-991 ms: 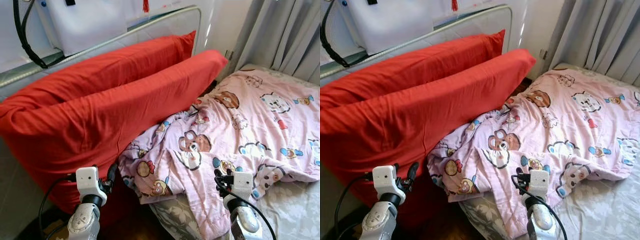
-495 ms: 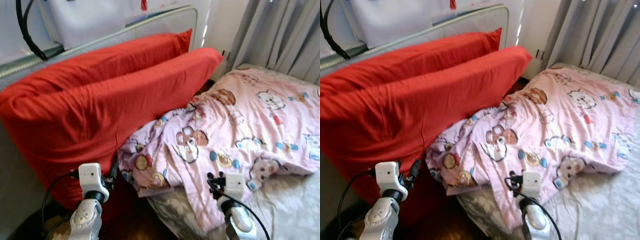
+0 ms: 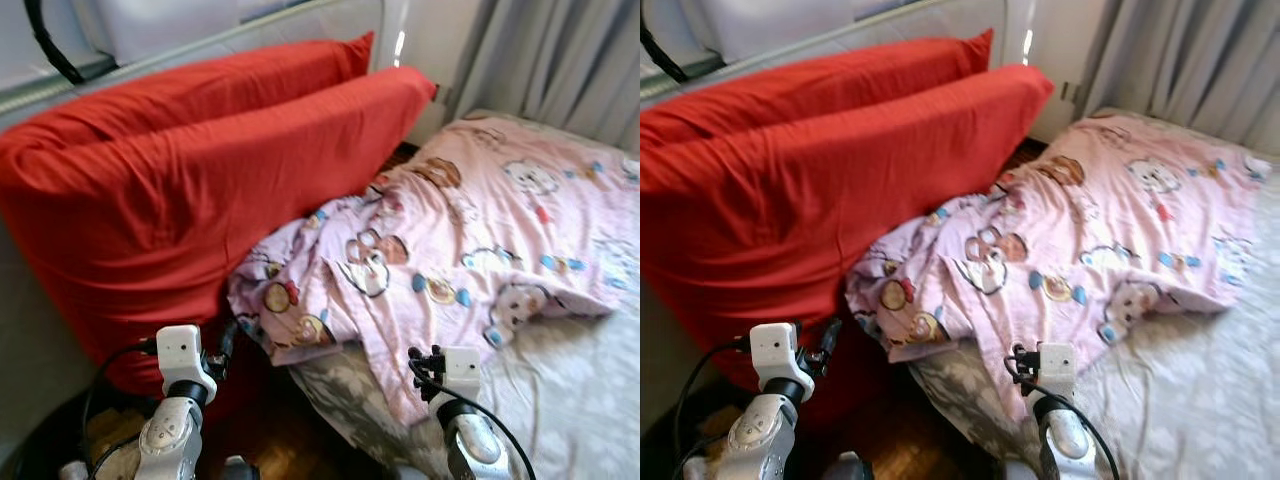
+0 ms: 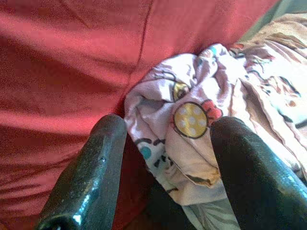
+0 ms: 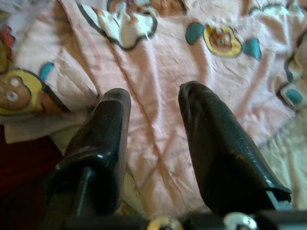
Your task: Clean up the room
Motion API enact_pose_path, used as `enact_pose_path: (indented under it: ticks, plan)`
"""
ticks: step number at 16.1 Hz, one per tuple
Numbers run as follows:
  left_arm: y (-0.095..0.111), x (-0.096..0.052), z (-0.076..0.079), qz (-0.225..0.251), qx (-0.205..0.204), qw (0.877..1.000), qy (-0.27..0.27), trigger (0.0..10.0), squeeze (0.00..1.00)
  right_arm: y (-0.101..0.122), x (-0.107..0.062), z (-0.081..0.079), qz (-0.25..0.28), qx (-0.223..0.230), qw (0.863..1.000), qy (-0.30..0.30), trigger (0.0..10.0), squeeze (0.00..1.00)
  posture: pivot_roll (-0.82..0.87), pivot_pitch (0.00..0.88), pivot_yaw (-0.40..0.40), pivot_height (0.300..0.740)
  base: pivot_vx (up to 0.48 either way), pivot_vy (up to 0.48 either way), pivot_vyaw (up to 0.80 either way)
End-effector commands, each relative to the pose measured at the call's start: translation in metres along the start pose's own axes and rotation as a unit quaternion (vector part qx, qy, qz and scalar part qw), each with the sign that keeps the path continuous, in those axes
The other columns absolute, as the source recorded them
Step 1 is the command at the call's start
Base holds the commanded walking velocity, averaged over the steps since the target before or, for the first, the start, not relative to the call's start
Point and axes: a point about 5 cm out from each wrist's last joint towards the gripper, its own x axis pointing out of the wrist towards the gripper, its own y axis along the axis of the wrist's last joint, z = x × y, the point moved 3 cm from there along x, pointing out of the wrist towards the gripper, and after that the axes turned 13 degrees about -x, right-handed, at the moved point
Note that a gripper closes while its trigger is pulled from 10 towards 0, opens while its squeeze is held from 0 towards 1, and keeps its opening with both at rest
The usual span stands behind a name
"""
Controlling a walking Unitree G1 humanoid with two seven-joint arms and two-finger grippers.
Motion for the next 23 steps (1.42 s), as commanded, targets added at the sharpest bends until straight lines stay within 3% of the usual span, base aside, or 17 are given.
enact_pose_path:
  ticks: [1,2,12,23]
  plan:
    - [0.002,0.000,0.000,0.001,0.000,1.000,0.000,10.0,0.00,-0.002,0.001,-0.003,-0.012,-0.005,1.000,0.007,10.0,0.00,0.02,0.101,-0.019,0.645,0.000,0.000,0.00]
    - [0.002,0.000,-0.001,0.001,0.000,1.000,0.001,10.0,0.00,-0.001,0.001,-0.004,-0.006,-0.004,1.000,0.009,10.0,0.00,0.02,0.105,-0.020,0.630,0.000,0.000,0.00]
    - [0.012,-0.001,-0.003,0.005,0.014,1.000,-0.005,10.0,0.00,-0.005,0.008,-0.008,-0.044,0.003,0.999,0.022,10.0,0.00,0.07,0.159,-0.010,0.630,0.000,0.000,0.00]
    - [0.014,-0.023,-0.008,-0.002,0.020,1.000,0.006,10.0,0.00,-0.002,0.013,-0.015,-0.058,0.011,0.998,0.028,10.0,0.00,0.14,0.229,-0.008,0.611,0.000,0.000,0.00]
